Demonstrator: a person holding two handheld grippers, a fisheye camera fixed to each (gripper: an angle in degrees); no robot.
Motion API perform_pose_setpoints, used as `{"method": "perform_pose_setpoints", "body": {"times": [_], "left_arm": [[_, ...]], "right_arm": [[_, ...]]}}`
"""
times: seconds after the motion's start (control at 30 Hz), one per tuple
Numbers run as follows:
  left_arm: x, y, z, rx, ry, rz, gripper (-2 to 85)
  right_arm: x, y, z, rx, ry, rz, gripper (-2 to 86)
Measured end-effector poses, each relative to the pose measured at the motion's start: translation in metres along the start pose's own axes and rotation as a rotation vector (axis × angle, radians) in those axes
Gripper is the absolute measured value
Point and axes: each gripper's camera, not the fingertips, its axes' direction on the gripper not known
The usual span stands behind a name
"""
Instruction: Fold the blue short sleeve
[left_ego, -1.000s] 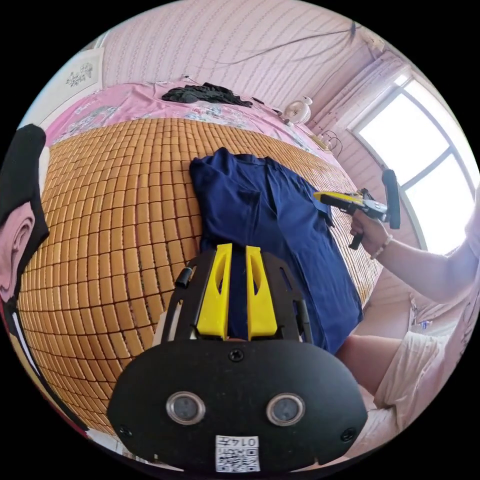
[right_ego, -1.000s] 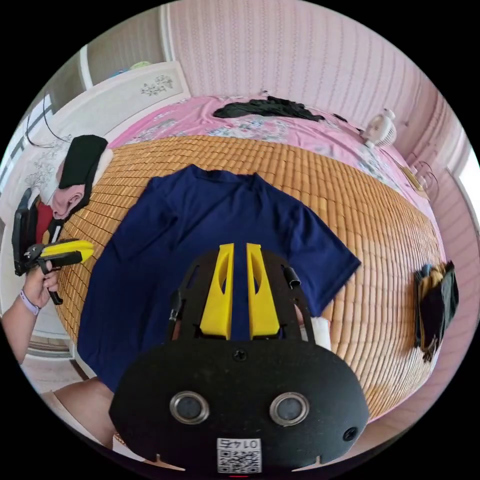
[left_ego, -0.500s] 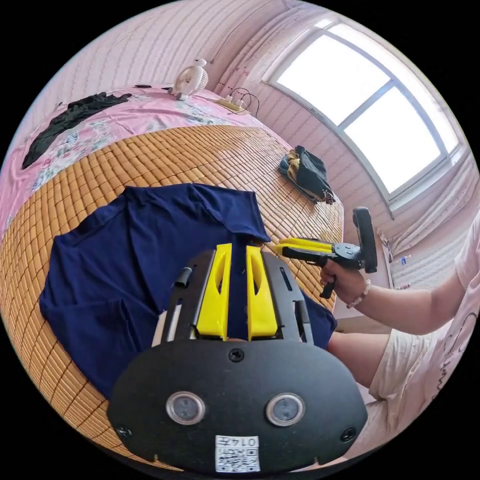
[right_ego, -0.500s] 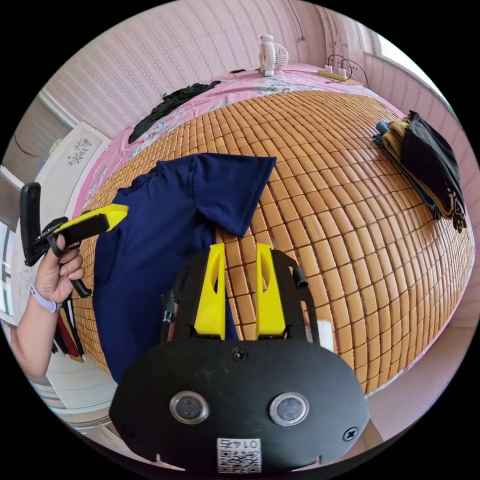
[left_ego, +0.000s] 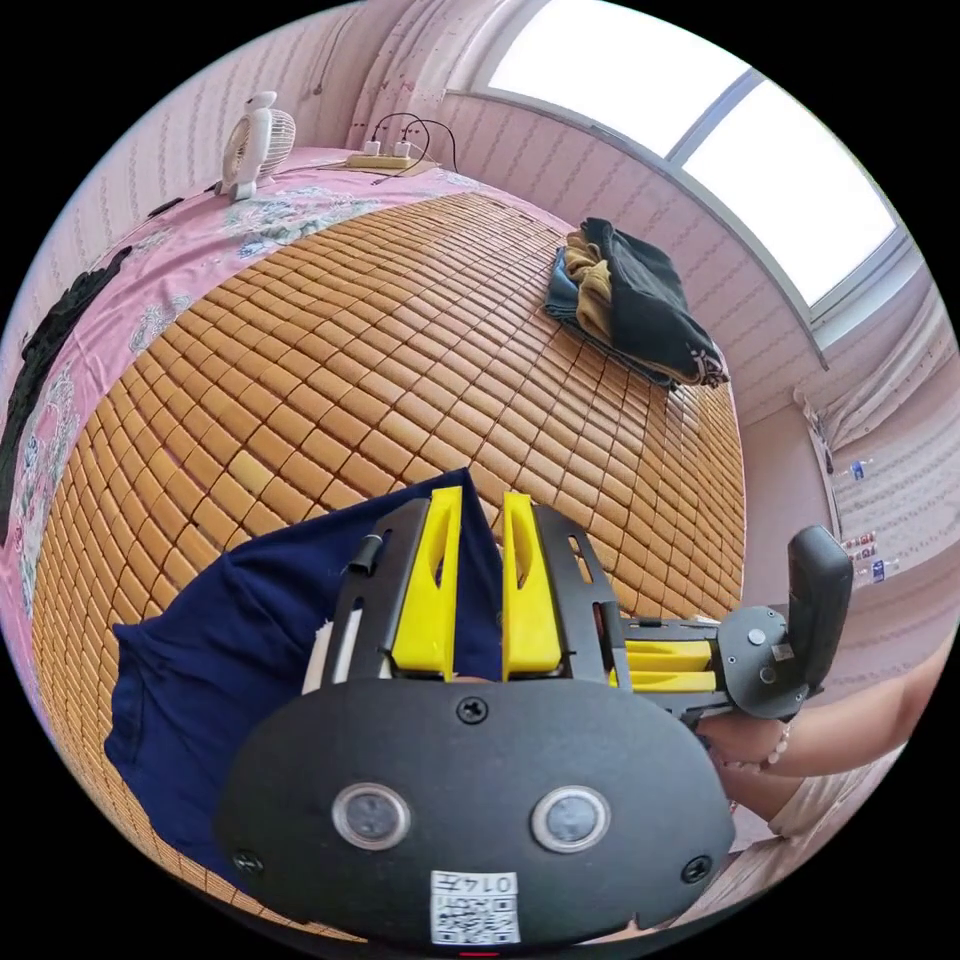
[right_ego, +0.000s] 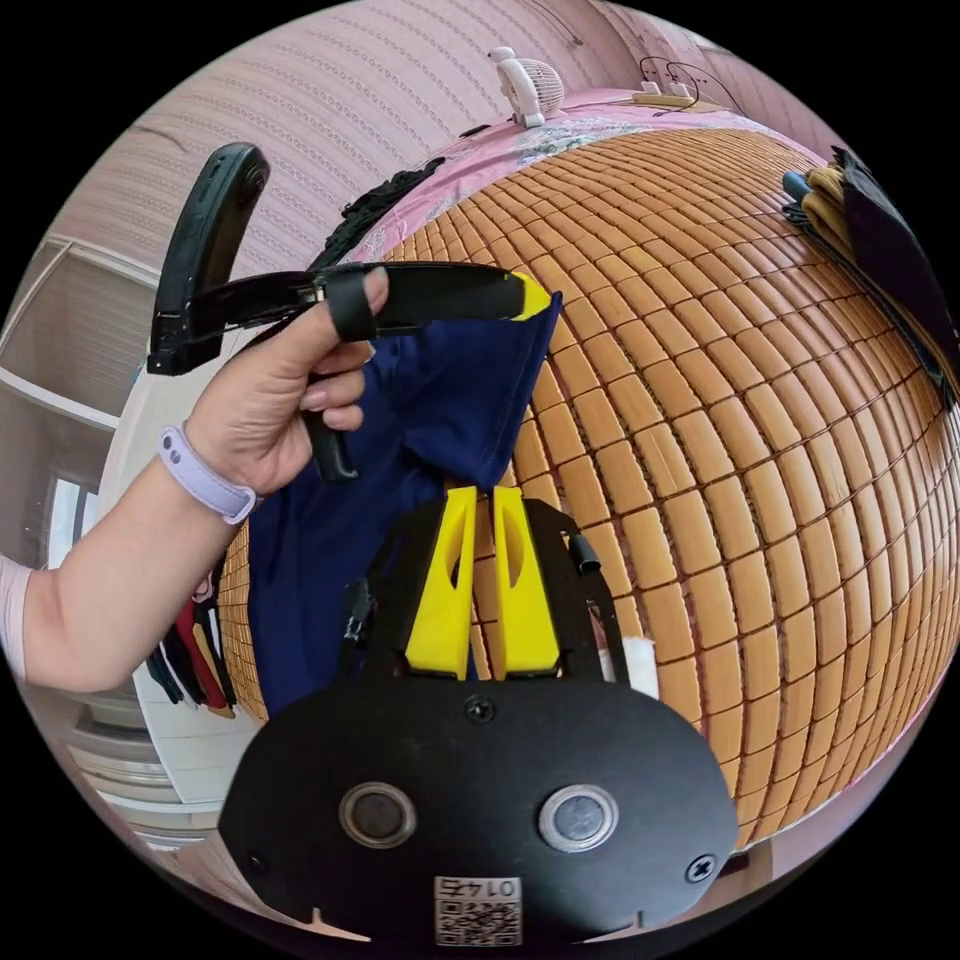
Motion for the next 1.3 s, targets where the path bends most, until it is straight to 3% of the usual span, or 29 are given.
{"method": "perform_pose_setpoints", "body": {"times": [0.07, 0.13, 0.27, 0.43, 0.53, 0.67, 0.83, 1.07, 1.2, 1.3], "left_arm": [[-0.001, -0.001, 0.013, -0.052, -0.011, -0.01, 5.7], [-0.007, 0.005, 0.01, -0.005, -0.004, -0.031, 0.5], [-0.021, 0.018, -0.001, 0.01, 0.012, -0.073, -0.7], [-0.032, 0.06, -0.065, 0.211, -0.012, -0.051, -0.9], [-0.046, 0.113, -0.125, 0.367, -0.003, -0.113, -0.9], [-0.066, 0.208, -0.171, 0.402, -0.071, -0.291, -0.3], [-0.094, 0.33, -0.189, 0.289, -0.086, -0.587, 6.5], [-0.114, 0.406, -0.225, 0.342, -0.228, -0.714, 6.6], [-0.146, 0.435, -0.237, 0.377, -0.255, -0.771, 8.9], [-0.165, 0.443, -0.238, 0.339, -0.292, -0.776, 10.7]], "right_arm": [[0.001, -0.001, -0.003, -0.004, 0.002, -0.026, 1.0], [0.0, -0.002, -0.005, -0.008, 0.01, -0.045, 0.7], [-0.004, -0.005, -0.011, -0.022, 0.034, -0.077, 0.5], [-0.024, -0.01, -0.043, 0.061, 0.047, -0.196, 0.6], [-0.056, -0.009, -0.076, 0.162, -0.106, -0.403, 0.8], [-0.088, -0.004, -0.068, 0.043, -0.239, -0.579, 2.5], [-0.096, -0.011, -0.039, -0.1, -0.156, -0.601, 5.5], [-0.117, -0.08, 0.0, -0.063, 0.069, -0.574, 7.4], [-0.134, -0.138, 0.029, -0.007, 0.084, -0.506, 11.2], [-0.143, -0.172, 0.059, -0.092, 0.104, -0.48, 10.9]]}}
